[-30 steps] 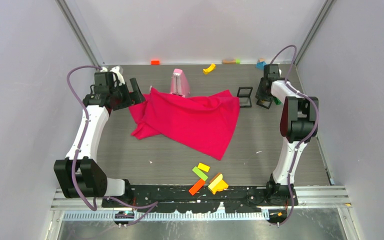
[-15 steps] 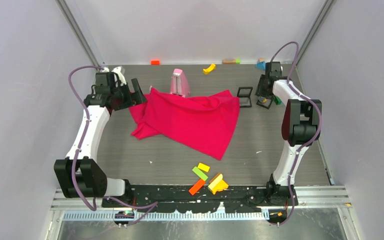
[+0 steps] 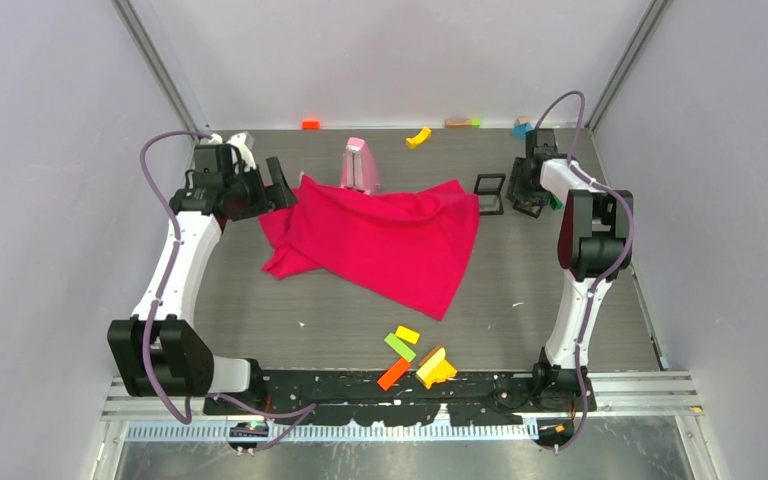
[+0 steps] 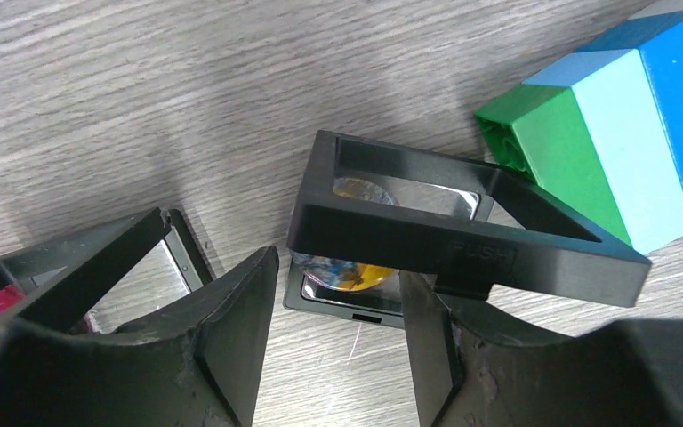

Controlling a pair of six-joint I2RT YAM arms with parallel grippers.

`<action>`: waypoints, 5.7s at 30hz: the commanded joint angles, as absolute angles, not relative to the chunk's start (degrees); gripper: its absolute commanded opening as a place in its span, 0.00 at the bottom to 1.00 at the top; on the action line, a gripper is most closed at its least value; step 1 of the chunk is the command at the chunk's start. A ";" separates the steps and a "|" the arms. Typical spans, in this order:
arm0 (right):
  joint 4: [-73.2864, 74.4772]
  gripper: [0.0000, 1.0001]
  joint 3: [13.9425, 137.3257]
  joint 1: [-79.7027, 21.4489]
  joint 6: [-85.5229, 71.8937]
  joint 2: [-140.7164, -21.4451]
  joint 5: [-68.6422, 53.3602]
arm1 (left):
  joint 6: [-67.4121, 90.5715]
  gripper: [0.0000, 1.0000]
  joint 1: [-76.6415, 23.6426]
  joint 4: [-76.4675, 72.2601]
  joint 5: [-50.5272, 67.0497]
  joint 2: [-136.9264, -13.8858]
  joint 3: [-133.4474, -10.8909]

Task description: Pin the brooch onto the clothing

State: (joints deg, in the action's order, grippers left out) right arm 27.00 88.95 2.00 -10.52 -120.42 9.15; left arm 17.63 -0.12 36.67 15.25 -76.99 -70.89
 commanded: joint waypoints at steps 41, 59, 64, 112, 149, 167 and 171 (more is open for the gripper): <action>27.14 0.33 87.03 2.76 -9.79 -111.62 8.14 | 17.91 0.94 -2.43 34.54 16.55 -75.83 -70.51; 18.85 0.32 60.97 -24.79 -12.43 -80.28 4.72 | 31.51 0.92 -15.77 29.85 24.17 -65.68 -59.29; 9.36 0.32 54.93 -37.96 -12.42 -75.14 1.84 | 42.56 0.91 -17.11 23.34 32.93 -59.34 -50.68; 6.58 0.72 59.07 -59.19 -10.40 -70.85 6.61 | 42.67 0.00 -26.19 17.83 30.71 -57.08 -46.62; 1.03 0.35 59.32 -42.10 -33.16 -70.31 -45.97 | 32.15 0.00 -26.19 9.17 52.03 -48.27 -46.76; 9.62 0.01 57.19 -43.45 -7.97 -63.17 -17.13 | 42.97 0.93 -25.78 27.87 30.63 -49.84 -55.58; 7.60 0.01 55.80 -48.60 2.75 -61.90 -8.37 | 57.68 0.94 -25.41 27.19 32.06 -51.28 -53.92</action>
